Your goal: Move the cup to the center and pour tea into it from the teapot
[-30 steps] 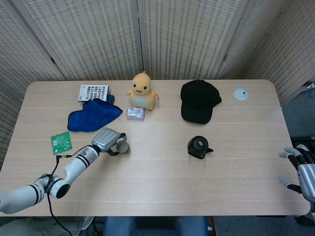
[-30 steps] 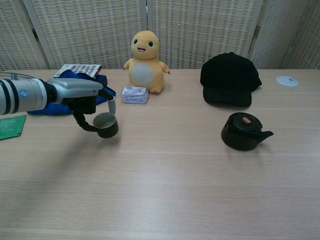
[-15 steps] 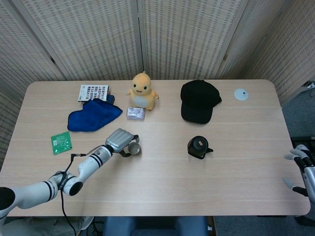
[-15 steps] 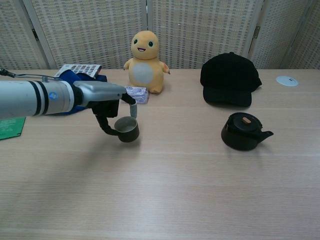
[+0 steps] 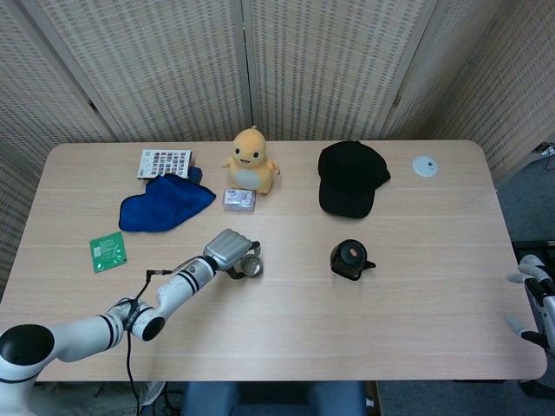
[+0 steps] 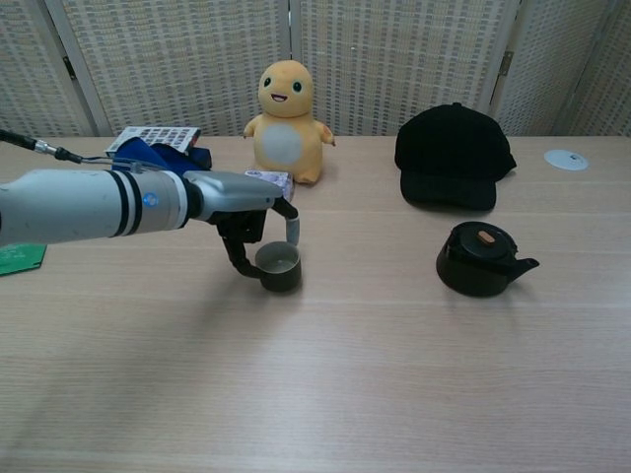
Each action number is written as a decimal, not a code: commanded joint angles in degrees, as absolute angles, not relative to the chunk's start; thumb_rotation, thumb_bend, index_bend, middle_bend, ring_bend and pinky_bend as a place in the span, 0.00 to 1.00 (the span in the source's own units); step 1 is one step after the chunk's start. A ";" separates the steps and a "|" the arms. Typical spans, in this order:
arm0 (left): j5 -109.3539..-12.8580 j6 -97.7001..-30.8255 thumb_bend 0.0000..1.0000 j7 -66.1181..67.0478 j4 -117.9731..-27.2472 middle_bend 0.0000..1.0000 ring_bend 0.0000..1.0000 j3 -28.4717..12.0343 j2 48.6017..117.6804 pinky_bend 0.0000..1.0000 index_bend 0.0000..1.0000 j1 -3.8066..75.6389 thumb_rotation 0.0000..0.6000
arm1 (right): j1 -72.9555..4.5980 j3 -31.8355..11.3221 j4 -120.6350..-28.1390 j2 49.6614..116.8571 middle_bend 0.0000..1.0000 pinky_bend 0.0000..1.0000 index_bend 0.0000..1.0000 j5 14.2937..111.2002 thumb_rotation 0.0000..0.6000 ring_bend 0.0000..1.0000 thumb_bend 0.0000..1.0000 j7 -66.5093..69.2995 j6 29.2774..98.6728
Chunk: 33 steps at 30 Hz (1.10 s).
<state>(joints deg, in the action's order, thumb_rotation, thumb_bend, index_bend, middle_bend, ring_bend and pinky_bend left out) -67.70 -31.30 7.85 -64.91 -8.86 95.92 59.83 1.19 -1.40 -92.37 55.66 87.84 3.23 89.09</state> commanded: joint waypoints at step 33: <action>-62.72 -31.26 0.25 10.52 -61.16 0.92 0.92 -9.28 100.35 0.98 0.24 62.57 1.00 | 2.16 -1.77 -91.46 55.35 0.25 0.22 0.33 87.30 1.00 0.17 0.12 4.44 89.79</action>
<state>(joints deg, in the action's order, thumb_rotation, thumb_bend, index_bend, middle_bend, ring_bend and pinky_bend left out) -62.78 -31.19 10.45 -61.08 -9.30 100.36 62.56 2.16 -1.77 -91.45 55.35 87.31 4.45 89.80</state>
